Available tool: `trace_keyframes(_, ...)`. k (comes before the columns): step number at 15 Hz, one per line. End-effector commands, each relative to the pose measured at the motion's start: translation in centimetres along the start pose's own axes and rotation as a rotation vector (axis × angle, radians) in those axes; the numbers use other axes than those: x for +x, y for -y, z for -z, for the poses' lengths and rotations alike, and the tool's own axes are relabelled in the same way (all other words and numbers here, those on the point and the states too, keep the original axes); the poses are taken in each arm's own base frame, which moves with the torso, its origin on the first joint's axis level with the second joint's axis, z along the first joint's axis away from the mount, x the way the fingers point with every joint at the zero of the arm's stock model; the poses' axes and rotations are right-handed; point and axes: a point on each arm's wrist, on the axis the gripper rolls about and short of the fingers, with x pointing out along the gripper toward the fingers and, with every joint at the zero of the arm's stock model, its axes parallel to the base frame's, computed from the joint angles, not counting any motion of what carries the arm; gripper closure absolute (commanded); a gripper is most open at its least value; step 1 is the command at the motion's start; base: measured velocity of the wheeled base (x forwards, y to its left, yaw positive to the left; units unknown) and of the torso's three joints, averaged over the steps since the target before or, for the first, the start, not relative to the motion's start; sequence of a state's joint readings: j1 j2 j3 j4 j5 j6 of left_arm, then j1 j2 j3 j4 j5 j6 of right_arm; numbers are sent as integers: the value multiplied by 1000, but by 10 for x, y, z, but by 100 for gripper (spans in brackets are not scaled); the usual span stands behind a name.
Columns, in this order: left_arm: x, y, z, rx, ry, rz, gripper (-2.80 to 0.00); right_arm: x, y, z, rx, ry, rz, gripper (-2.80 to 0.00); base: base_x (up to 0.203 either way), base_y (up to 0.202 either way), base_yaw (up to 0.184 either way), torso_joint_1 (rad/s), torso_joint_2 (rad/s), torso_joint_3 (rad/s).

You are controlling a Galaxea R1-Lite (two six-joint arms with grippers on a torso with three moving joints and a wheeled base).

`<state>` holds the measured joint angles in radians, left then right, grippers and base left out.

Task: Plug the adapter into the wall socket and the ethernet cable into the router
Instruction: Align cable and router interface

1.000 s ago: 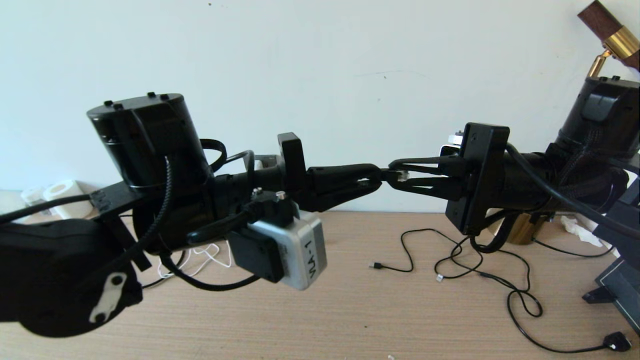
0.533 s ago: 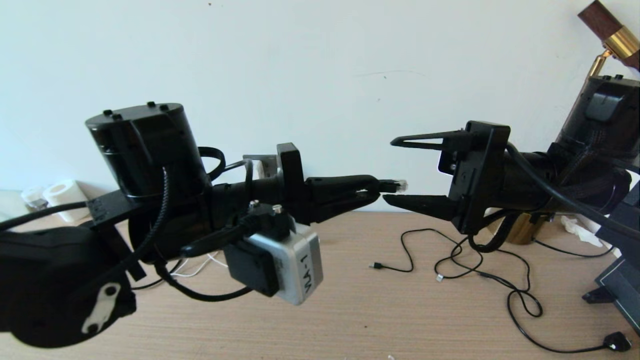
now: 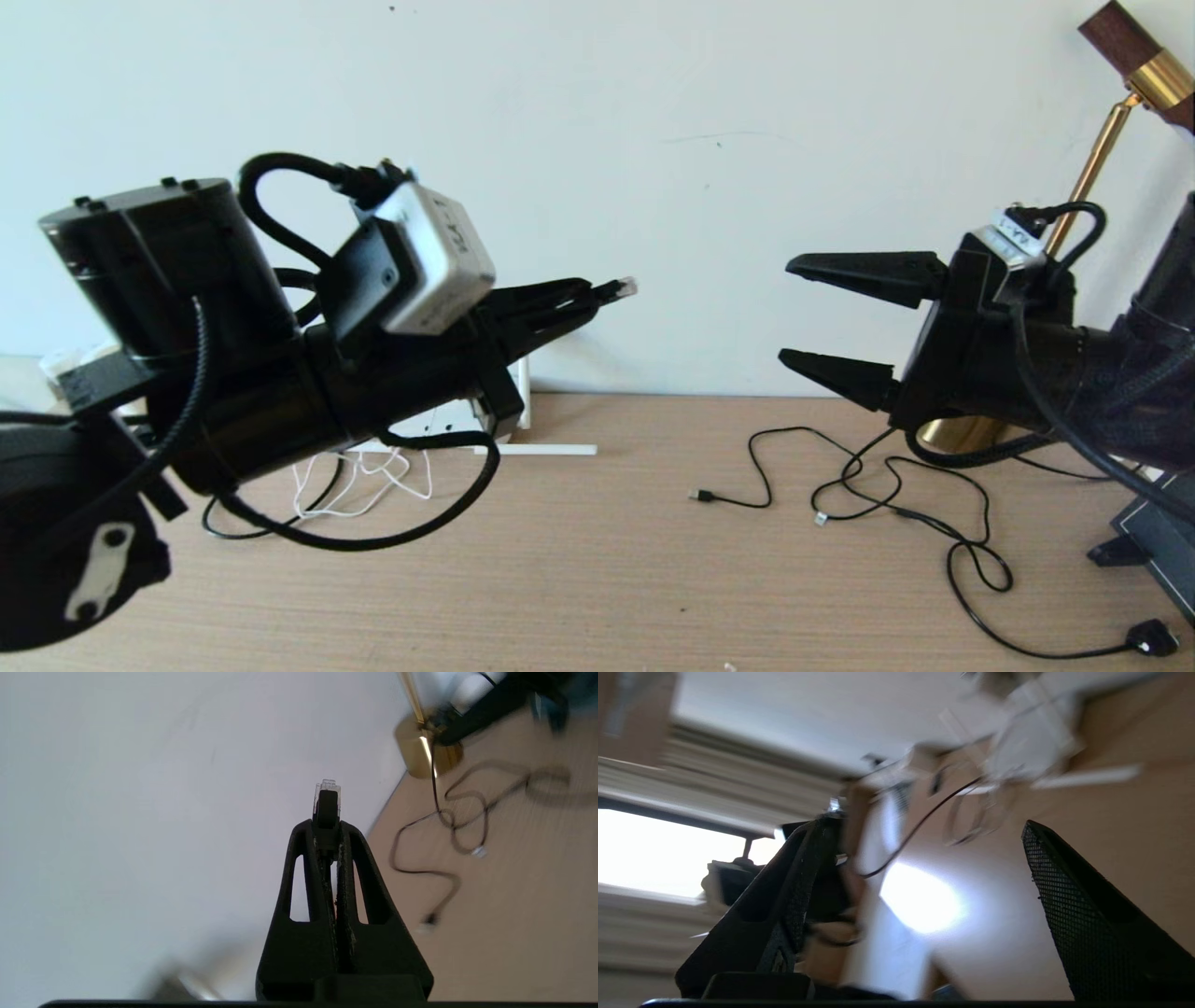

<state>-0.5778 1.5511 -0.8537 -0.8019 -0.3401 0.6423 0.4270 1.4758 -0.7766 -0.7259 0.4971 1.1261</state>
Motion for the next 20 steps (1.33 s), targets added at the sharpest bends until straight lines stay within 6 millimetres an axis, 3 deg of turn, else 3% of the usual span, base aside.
trace_keyframes(1,-17,-6,-5,-530,-48,-167,0,-21,-5,7,-322,138,82,-280,0,0,0,0,0,0)
trace_keyframes(2,-23,-6,-3,-664,-67,-220,0,-34,-7,12,-461,196,151,-280,0,0,0,0,0,0)
trace_keyframes(3,-31,-6,-1,-757,-92,-253,0,-48,-9,17,-577,240,223,0,0,0,0,0,0,0)
trace_keyframes(5,-42,-8,14,-840,-181,-317,0,-78,-17,29,-695,266,332,0,0,0,0,0,0,0)
trace_keyframes(7,-54,-6,41,-862,-312,-402,0,-113,-25,44,-715,238,431,0,0,0,0,0,0,0)
trace_keyframes(10,-63,13,83,-863,-528,-555,0,-174,-30,73,-715,237,541,0,0,0,0,0,0,0)
trace_keyframes(13,-64,17,100,-845,-618,-648,0,-219,-25,99,-768,382,802,0,0,0,0,0,0,0)
trace_keyframes(16,-51,25,128,-814,-739,-729,0,-242,-13,142,-916,512,1011,0,0,0,0,0,0,0)
trace_keyframes(20,-33,34,174,-882,-744,-797,0,-231,56,159,-968,377,998,0,0,0,0,0,0,0)
